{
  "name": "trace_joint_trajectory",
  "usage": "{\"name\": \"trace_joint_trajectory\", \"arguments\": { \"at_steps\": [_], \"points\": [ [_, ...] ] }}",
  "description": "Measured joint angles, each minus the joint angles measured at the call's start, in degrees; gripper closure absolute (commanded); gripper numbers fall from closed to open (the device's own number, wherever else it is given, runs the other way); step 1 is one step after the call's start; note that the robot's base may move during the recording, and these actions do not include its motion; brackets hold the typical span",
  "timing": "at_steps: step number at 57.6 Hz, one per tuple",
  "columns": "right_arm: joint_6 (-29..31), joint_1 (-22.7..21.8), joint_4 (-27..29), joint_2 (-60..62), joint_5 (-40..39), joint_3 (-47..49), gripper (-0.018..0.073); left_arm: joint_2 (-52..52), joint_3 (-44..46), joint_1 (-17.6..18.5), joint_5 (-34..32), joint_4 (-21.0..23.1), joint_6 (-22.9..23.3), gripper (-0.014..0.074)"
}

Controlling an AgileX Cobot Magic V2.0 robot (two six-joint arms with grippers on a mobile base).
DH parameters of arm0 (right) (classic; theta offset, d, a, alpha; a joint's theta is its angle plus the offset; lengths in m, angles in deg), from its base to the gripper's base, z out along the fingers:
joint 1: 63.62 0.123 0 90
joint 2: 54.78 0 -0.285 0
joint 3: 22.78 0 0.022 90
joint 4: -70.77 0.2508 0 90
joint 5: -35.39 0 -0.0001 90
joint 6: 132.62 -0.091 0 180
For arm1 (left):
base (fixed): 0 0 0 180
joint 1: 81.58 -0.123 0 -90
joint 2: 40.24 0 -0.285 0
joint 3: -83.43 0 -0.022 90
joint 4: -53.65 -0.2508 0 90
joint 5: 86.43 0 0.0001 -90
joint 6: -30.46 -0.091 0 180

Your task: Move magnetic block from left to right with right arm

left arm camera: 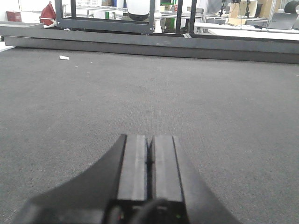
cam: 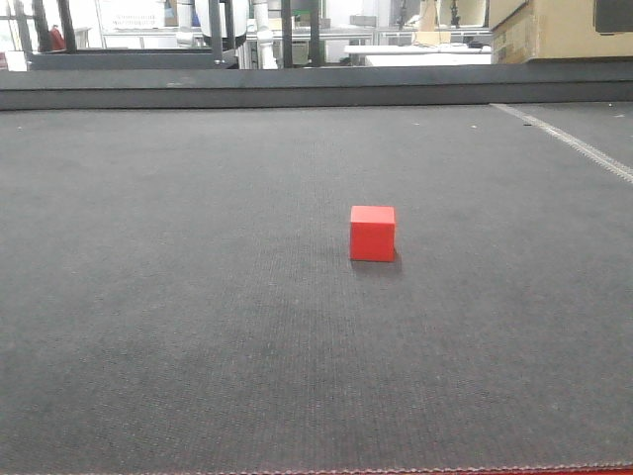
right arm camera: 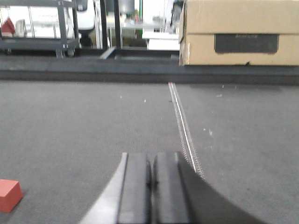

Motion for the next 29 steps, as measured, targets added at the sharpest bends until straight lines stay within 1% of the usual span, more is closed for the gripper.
{"name": "trace_joint_trajectory", "arguments": {
  "at_steps": [2, 4, 8, 14, 18, 23, 29],
  "points": [
    [0.00, 0.00, 0.25, -2.22, 0.41, 1.66, 0.0123, 0.00, 0.00, 0.00, 0.00, 0.00, 0.00, 0.0722],
    [0.00, 0.00, 0.38, -4.42, 0.86, 3.24, 0.0082, 0.00, 0.00, 0.00, 0.00, 0.00, 0.00, 0.0722],
    [0.00, 0.53, 0.59, -8.86, 1.58, 6.16, 0.0041, 0.00, 0.00, 0.00, 0.00, 0.00, 0.00, 0.0722],
    [0.00, 3.19, 0.67, -16.19, 2.58, 10.75, 0.0037, 0.00, 0.00, 0.00, 0.00, 0.00, 0.00, 0.0722],
    [0.00, 5.78, 0.67, -21.86, 4.29, 14.35, 0.0037, 0.00, 0.00, 0.00, 0.00, 0.00, 0.00, 0.0722],
    [-0.82, 10.27, 0.67, -29.01, 8.09, 19.57, 0.0037, 0.00, 0.00, 0.00, 0.00, 0.00, 0.00, 0.0722],
    [-4.60, 16.59, 0.67, -38.26, 14.64, 27.27, 0.0041, 0.00, 0.00, 0.00, 0.00, 0.00, 0.00, 0.0722]
  ]
}}
